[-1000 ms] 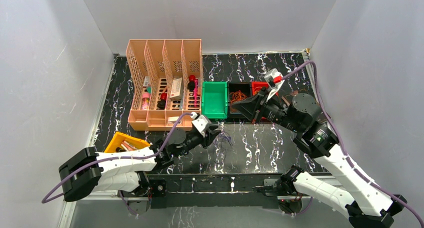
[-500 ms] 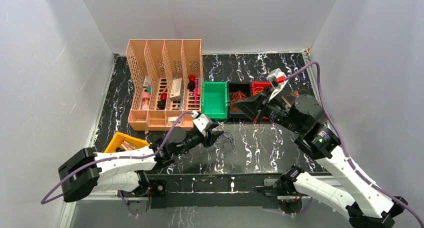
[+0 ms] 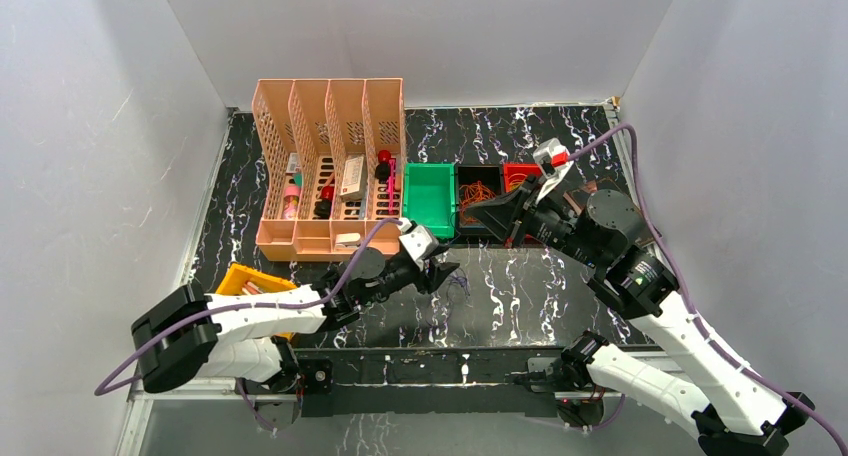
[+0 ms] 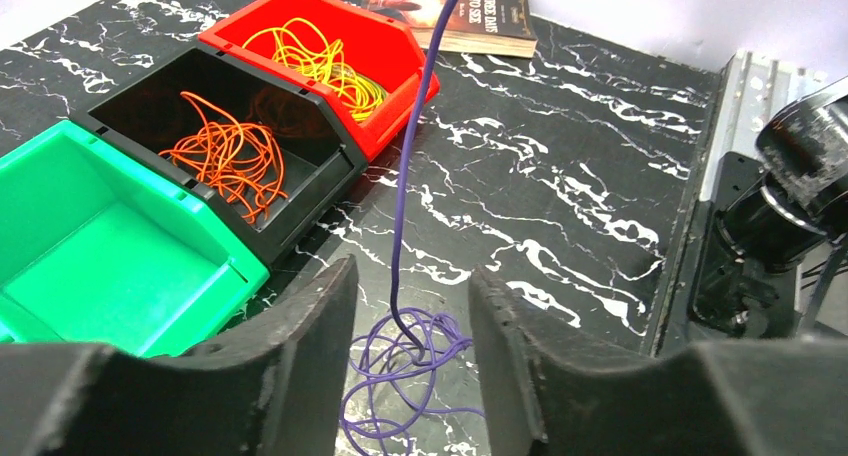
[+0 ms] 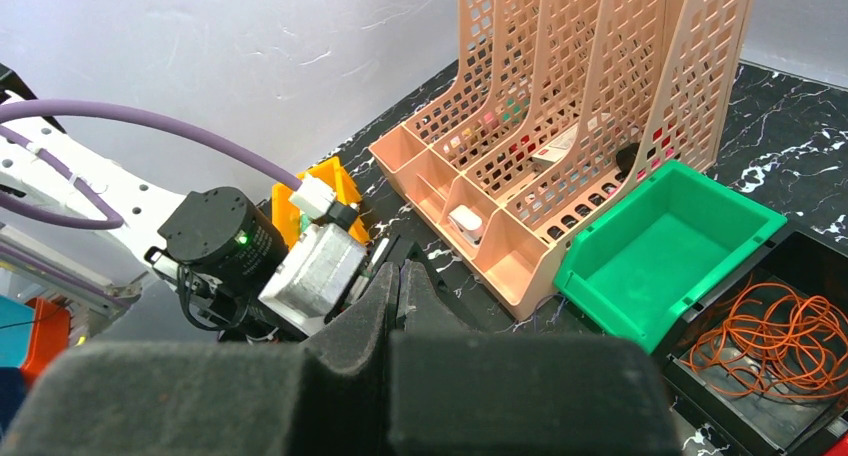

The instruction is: Untangle the cables

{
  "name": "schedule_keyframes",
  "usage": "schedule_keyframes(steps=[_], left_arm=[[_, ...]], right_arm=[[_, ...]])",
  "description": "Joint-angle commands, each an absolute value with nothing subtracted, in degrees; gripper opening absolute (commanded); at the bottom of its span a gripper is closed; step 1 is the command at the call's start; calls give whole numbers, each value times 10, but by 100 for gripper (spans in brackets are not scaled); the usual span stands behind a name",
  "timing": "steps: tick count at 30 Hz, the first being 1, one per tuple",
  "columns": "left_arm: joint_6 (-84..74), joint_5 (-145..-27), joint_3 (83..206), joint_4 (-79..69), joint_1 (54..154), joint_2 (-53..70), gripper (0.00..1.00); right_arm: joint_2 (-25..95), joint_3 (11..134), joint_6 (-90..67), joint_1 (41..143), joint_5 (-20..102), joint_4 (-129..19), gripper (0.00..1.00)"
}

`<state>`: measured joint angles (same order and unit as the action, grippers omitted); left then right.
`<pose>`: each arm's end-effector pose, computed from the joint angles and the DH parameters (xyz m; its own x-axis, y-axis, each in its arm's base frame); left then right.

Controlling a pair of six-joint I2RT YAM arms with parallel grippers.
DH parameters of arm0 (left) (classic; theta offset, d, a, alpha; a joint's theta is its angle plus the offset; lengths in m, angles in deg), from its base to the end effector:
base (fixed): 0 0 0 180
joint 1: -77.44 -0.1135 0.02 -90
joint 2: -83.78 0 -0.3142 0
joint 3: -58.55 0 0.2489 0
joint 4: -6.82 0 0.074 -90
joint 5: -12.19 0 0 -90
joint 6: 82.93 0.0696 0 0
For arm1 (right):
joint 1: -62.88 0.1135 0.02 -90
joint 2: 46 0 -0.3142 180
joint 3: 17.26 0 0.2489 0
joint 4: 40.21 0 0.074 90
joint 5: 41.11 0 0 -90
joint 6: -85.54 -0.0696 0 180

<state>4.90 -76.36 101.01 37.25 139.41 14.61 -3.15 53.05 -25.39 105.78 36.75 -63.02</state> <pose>0.1303 -0.2409 0.3046 -0.0025 -0.0759 -0.9971 0.8711 0.4896 -0.0394 0.1014 0.1142 0.4535 -0.2371 0.2564 -0.9370 -0.7862 0.5159 0.3401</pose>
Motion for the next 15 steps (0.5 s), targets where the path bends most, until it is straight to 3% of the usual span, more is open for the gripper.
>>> schedule_keyframes(steps=[1, 10, 12, 15], left_arm=[[51, -768, 1036, 407, 1391, 132, 38], [52, -752, 1028, 405, 1391, 148, 0], [57, -734, 1027, 398, 1391, 159, 0], [71, -710, 1031, 372, 1391, 182, 0]], right_arm=[[-40, 532, -259, 1060, 367, -594, 0], [-48, 520, -258, 1061, 401, -605, 0], [-50, 517, -261, 1060, 437, -620, 1], [-53, 515, -280, 1061, 547, -673, 15]])
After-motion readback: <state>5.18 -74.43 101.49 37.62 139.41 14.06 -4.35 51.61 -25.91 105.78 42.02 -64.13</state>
